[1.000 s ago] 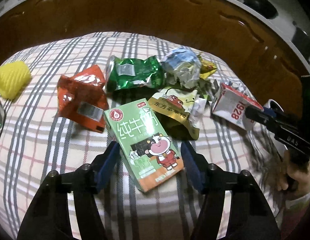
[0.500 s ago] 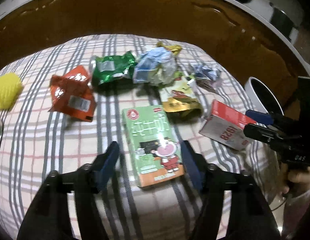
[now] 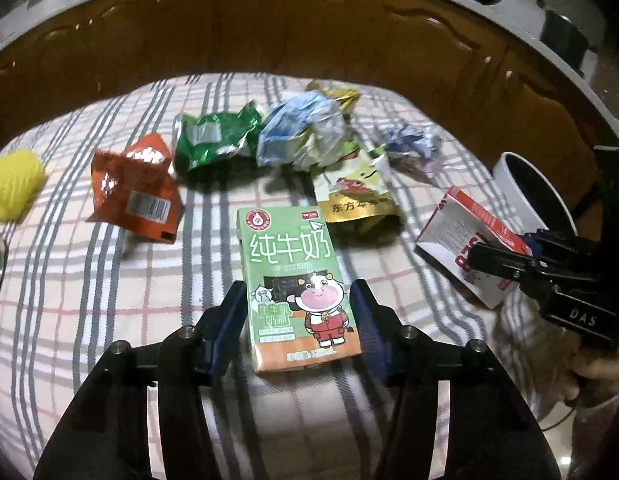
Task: Collect trash
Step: 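Grasp the green milk carton with the left gripper while the right gripper grasps the red carton, then carry both cartons over the bin and open both grippers to drop them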
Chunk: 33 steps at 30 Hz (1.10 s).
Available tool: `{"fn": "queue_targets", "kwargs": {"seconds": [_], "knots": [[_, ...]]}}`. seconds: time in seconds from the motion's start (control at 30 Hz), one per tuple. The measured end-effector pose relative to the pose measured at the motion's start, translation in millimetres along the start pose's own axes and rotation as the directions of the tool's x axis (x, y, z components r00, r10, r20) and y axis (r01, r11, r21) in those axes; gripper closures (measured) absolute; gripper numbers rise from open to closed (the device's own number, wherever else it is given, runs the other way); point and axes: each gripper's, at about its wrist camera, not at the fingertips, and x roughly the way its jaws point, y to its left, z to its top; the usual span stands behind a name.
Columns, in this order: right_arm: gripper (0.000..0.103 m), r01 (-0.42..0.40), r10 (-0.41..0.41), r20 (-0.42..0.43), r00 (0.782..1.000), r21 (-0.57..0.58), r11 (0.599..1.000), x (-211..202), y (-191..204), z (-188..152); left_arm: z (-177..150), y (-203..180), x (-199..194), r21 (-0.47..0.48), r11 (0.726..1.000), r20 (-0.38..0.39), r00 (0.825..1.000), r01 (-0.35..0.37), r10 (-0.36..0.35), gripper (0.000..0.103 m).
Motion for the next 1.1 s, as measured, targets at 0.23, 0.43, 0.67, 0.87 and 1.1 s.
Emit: {"fn": "queue_targets", "kwargs": {"seconds": [0.23,0.43,0.67,0.87,1.1], "knots": [[0.072,0.013,-0.026,0.09,0.996,0.143,0.99,-40.5,-25.4,-25.1,-0.1,-30.1,-31.5,0.06,0.995,0.058,0.995,0.079,-0.083,0.055],[0.072,0.065,-0.106,0.164,0.981,0.235,0.97,-79.6,-49.7,-36.5,11.9,-62.4,-40.0,0.111,0.982,0.088,0.982,0.155,-0.166,0.056],[0.072,0.13,-0.2,0.226,0.953,0.29,0.948,-119.6,-73.1,-44.1,29.0,-106.7,-29.3,0.183,0.961,0.089,0.97,0.206,-0.225,0.056],[0.072,0.173,-0.264,0.237,0.935,0.345,0.923,-138.7,-97.0,-51.3,42.6,-142.9,-22.1,0.231,0.944,0.091,0.961,0.235,-0.262,0.056],[0.072,0.199,-0.302,0.237,0.923,0.376,0.905,-149.1,-119.0,-54.6,52.0,-170.0,-15.0,0.266,0.928,0.081,0.953,0.262,-0.292,0.056]]}}
